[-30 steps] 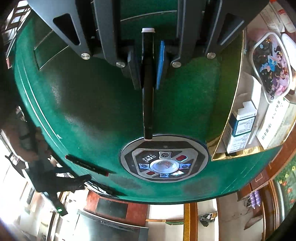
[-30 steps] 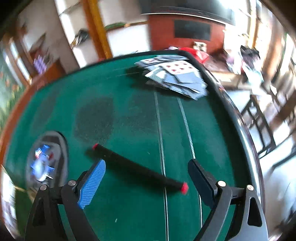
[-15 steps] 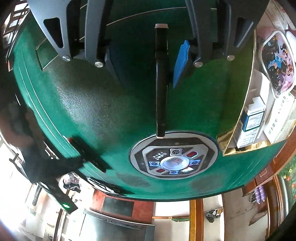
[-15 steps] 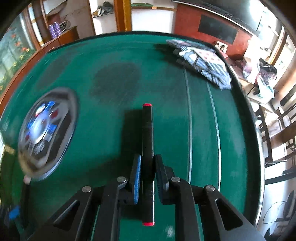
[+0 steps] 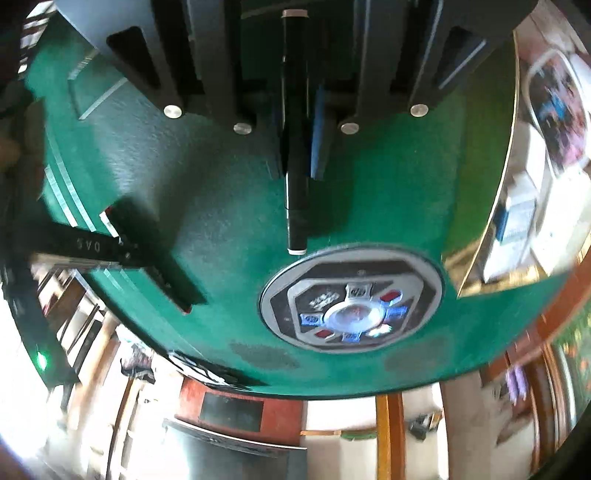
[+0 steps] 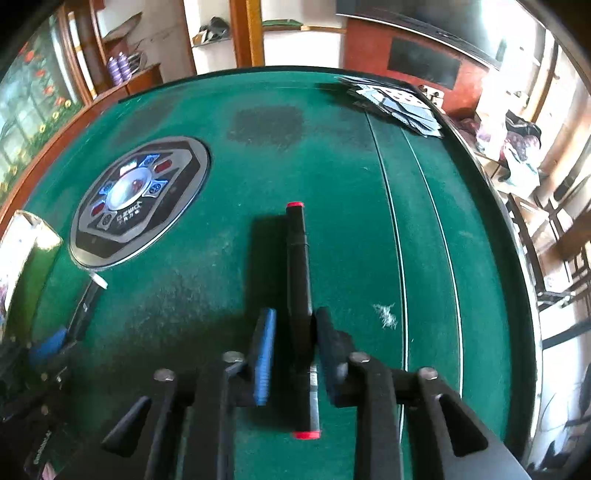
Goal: Organize objects
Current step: 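Carry the black marker with the left gripper while the right gripper carries the red-capped marker to the tray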
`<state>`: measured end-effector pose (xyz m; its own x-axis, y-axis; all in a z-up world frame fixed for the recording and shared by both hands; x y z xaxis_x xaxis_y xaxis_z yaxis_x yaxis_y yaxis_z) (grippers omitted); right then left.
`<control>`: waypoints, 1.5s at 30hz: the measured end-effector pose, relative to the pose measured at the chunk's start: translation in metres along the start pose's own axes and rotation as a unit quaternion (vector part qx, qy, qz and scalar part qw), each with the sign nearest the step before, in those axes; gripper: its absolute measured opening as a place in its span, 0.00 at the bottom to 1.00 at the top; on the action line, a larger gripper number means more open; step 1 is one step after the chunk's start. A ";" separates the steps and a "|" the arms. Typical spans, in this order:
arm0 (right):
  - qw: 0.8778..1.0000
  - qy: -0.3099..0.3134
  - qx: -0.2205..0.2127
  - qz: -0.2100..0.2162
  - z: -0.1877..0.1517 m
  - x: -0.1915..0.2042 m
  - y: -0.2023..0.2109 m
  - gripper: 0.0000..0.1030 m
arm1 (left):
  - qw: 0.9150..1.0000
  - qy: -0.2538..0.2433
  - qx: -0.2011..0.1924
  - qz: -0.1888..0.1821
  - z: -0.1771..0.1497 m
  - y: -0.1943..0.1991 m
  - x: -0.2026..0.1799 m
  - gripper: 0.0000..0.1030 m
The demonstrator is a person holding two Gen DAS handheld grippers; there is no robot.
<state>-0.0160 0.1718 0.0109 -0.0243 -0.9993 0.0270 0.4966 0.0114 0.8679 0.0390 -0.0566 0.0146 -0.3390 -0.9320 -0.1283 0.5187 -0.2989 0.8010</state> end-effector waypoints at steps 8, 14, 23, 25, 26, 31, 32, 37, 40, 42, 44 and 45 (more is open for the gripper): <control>0.992 -0.067 -0.010 0.106 -0.021 -0.009 0.014 0.15 | 0.997 0.058 -0.044 -0.015 -0.015 0.043 0.029 0.14; 0.982 -0.076 -0.021 0.171 -0.041 0.007 0.035 0.15 | 0.993 0.071 -0.093 -0.004 -0.029 0.088 0.042 0.14; 0.944 -0.083 0.006 0.321 -0.045 0.075 0.051 0.16 | 0.981 0.146 -0.120 0.047 -0.062 0.151 0.124 0.14; 0.935 -0.081 0.014 0.346 -0.043 0.097 0.051 0.16 | 0.977 0.163 -0.121 0.064 -0.072 0.158 0.144 0.14; 0.930 -0.079 0.020 0.359 -0.042 0.110 0.050 0.16 | 0.975 0.173 -0.118 0.069 -0.077 0.161 0.154 0.14; 0.917 -0.066 0.052 0.390 -0.037 0.171 0.040 0.16 | 0.971 0.202 -0.100 0.081 -0.100 0.158 0.187 0.14; 0.917 -0.059 0.058 0.390 -0.038 0.184 0.039 0.16 | 0.971 0.205 -0.098 0.077 -0.102 0.156 0.189 0.14; 0.918 -0.020 0.085 0.387 -0.042 0.238 0.032 0.16 | 0.972 0.203 -0.091 0.071 -0.102 0.144 0.192 0.14; 0.919 0.012 0.100 0.382 -0.051 0.271 0.028 0.16 | 0.975 0.189 -0.088 0.077 -0.100 0.138 0.186 0.14; 0.922 0.030 0.106 0.371 -0.058 0.284 0.025 0.16 | 0.976 0.185 -0.085 0.075 -0.098 0.133 0.183 0.14; 0.926 0.043 0.108 0.359 -0.060 0.295 0.021 0.16 | 0.977 0.183 -0.085 0.073 -0.098 0.130 0.182 0.14; 0.928 0.049 0.104 0.354 -0.060 0.300 0.020 0.17 | 0.977 0.182 -0.086 0.075 -0.098 0.131 0.181 0.14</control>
<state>0.0387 -0.1302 0.0061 0.3275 -0.7369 0.5914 0.1790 0.6629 0.7270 0.1222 -0.2846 0.0387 0.0365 -0.9696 -0.2421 0.6759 -0.1545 0.7206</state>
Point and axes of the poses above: each gripper's, at about its wrist camera, not at the fingertips, and y roughly against the way its jaws point, x to its left, z to its top, the point moved 1 cm from there along -y, roughly the way its jaws point, and after that the axes turned 1 degree about -z, right-handed, at the moved point
